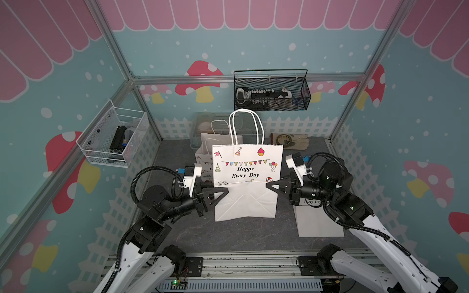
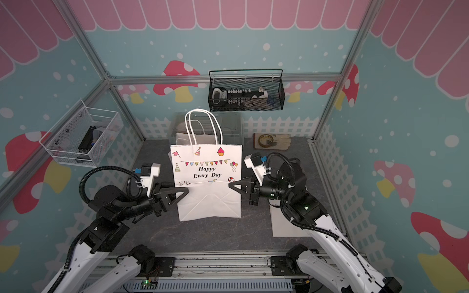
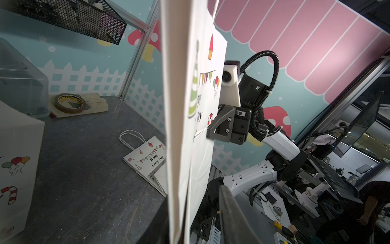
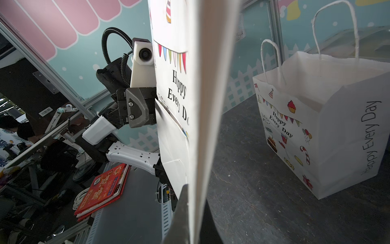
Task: Put away the paper bag
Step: Press the paper bag.
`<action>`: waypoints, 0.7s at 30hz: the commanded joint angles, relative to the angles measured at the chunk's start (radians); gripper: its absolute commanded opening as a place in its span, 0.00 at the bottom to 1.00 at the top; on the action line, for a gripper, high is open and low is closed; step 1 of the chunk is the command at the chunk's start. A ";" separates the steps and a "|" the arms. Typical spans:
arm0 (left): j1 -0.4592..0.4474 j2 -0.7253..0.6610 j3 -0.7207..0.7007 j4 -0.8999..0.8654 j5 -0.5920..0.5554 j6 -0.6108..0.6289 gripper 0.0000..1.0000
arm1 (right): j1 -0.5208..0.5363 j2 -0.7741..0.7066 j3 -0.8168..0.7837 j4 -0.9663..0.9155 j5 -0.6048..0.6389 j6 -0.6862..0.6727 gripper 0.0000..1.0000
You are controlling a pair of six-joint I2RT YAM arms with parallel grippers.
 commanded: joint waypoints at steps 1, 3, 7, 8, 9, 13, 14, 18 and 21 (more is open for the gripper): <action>-0.006 0.012 -0.002 0.032 0.096 -0.018 0.37 | 0.006 -0.011 0.040 0.000 0.000 -0.019 0.00; -0.012 0.017 -0.018 0.050 0.110 -0.027 0.37 | 0.006 -0.013 0.050 -0.002 -0.013 -0.023 0.00; -0.017 0.018 -0.040 0.063 0.101 -0.033 0.36 | 0.006 -0.016 0.061 -0.004 -0.065 -0.028 0.00; -0.018 0.019 -0.042 0.061 0.100 -0.031 0.36 | 0.007 -0.015 0.064 -0.008 -0.075 -0.031 0.00; -0.018 0.022 -0.045 0.061 0.100 -0.031 0.36 | 0.007 -0.017 0.065 -0.010 -0.080 -0.031 0.00; -0.025 0.035 -0.053 0.060 0.108 -0.031 0.36 | 0.006 -0.022 0.078 -0.023 -0.080 -0.037 0.00; -0.030 0.037 -0.054 0.061 0.109 -0.030 0.36 | 0.007 -0.024 0.083 -0.029 -0.077 -0.044 0.00; -0.043 0.036 -0.057 0.046 0.082 -0.014 0.26 | 0.006 -0.027 0.100 -0.049 -0.070 -0.061 0.00; -0.043 0.017 -0.056 0.041 0.045 -0.005 0.08 | 0.006 -0.019 0.093 -0.045 -0.088 -0.054 0.00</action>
